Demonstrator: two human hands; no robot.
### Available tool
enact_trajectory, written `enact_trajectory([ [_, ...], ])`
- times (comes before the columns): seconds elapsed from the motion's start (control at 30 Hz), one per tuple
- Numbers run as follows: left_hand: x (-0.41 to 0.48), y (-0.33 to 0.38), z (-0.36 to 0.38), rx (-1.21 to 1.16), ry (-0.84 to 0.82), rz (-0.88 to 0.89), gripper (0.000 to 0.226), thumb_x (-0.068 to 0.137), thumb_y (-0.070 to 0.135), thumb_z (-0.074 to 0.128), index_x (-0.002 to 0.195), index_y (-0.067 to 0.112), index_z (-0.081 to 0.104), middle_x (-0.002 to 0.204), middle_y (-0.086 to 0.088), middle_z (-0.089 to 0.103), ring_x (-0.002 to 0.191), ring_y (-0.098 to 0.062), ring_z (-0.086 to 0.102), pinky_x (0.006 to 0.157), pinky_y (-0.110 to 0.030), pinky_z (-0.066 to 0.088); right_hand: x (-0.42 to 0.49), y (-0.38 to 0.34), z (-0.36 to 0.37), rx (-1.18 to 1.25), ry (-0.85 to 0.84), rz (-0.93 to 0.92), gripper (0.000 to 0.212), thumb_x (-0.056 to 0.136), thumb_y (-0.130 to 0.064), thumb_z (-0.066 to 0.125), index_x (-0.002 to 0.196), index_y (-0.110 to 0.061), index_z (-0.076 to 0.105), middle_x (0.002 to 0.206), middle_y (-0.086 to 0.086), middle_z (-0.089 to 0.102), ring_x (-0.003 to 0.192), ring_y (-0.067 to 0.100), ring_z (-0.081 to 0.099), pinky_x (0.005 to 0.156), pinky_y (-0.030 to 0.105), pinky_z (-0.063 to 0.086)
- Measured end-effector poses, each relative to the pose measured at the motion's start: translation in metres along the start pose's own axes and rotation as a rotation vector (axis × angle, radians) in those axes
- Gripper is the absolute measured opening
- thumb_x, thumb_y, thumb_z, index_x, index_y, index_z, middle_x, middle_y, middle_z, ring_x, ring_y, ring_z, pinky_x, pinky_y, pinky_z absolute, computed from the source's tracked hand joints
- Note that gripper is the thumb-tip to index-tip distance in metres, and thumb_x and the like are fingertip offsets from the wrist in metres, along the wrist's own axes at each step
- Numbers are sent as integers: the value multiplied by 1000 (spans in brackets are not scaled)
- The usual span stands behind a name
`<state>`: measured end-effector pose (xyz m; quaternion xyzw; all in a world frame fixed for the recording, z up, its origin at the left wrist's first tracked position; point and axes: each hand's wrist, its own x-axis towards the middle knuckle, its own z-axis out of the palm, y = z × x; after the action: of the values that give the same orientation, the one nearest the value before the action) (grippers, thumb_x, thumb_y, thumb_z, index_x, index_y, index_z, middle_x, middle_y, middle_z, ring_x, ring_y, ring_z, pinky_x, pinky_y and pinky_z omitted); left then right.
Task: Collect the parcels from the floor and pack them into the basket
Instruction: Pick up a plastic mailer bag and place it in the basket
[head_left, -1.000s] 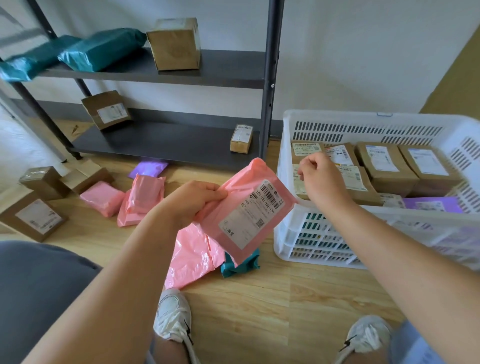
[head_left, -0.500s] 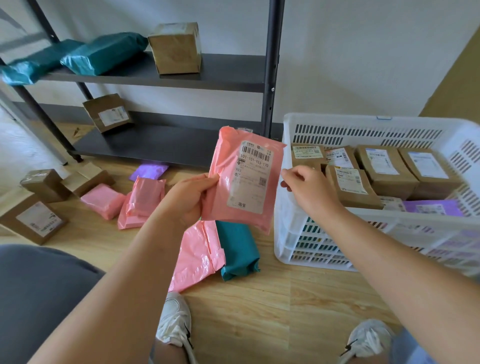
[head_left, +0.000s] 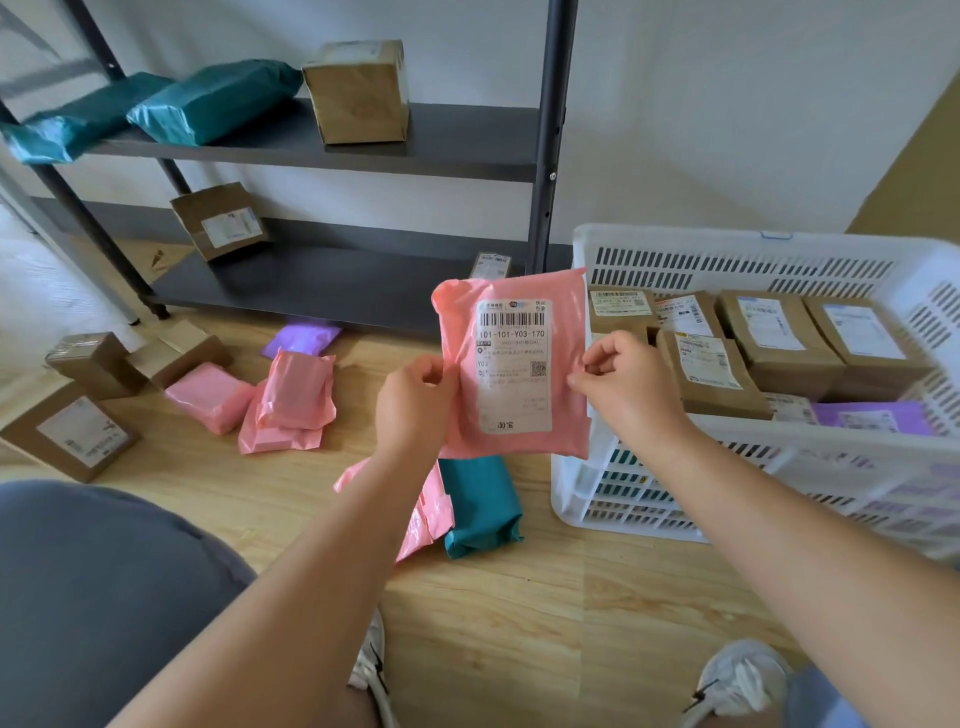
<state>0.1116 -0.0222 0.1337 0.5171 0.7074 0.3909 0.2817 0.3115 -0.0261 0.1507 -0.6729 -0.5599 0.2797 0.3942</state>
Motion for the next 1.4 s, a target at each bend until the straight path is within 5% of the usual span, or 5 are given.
enact_trajectory([
  [0.2, 0, 1, 0, 7, 79, -26, 35, 93, 28, 61, 126, 20, 54, 104, 8, 61, 88, -13, 58, 68, -25, 44, 3, 1, 0, 17, 13, -8, 17, 85, -9, 69, 93, -19, 58, 86, -4, 64, 81, 14, 64, 74, 31, 55],
  [0.63, -5, 1, 8, -111, 26, -90, 36, 85, 37, 71, 116, 19, 64, 92, 7, 71, 83, -12, 66, 72, -30, 55, -2, 2, 3, 5, 4, 5, 15, 87, -9, 68, 96, -18, 60, 81, -12, 61, 73, -2, 58, 57, 5, 41],
  [1.0, -8, 20, 1, -178, 88, -49, 10, 84, 24, 74, 83, 30, 66, 79, 11, 71, 77, -15, 70, 75, -41, 59, 5, 6, -6, -171, 6, -81, 12, 87, -18, 69, 78, -17, 61, 73, -4, 65, 68, 17, 66, 69, 41, 57],
  [1.17, -6, 46, 7, -255, 43, -3, 18, 81, 18, 76, 84, 27, 60, 78, 8, 70, 70, -17, 70, 72, -44, 59, 18, -3, -37, -302, 44, -186, 16, 89, -17, 67, 73, -19, 63, 68, -8, 64, 62, 8, 61, 57, 21, 47],
  [1.4, -1, 113, 45, -243, -83, 172, 14, 86, 10, 69, 80, 22, 64, 85, 5, 70, 79, -18, 70, 75, -42, 60, 54, -8, -117, -325, 33, -202, 3, 89, -17, 67, 87, -16, 65, 80, -6, 67, 70, 12, 67, 69, 36, 58],
])
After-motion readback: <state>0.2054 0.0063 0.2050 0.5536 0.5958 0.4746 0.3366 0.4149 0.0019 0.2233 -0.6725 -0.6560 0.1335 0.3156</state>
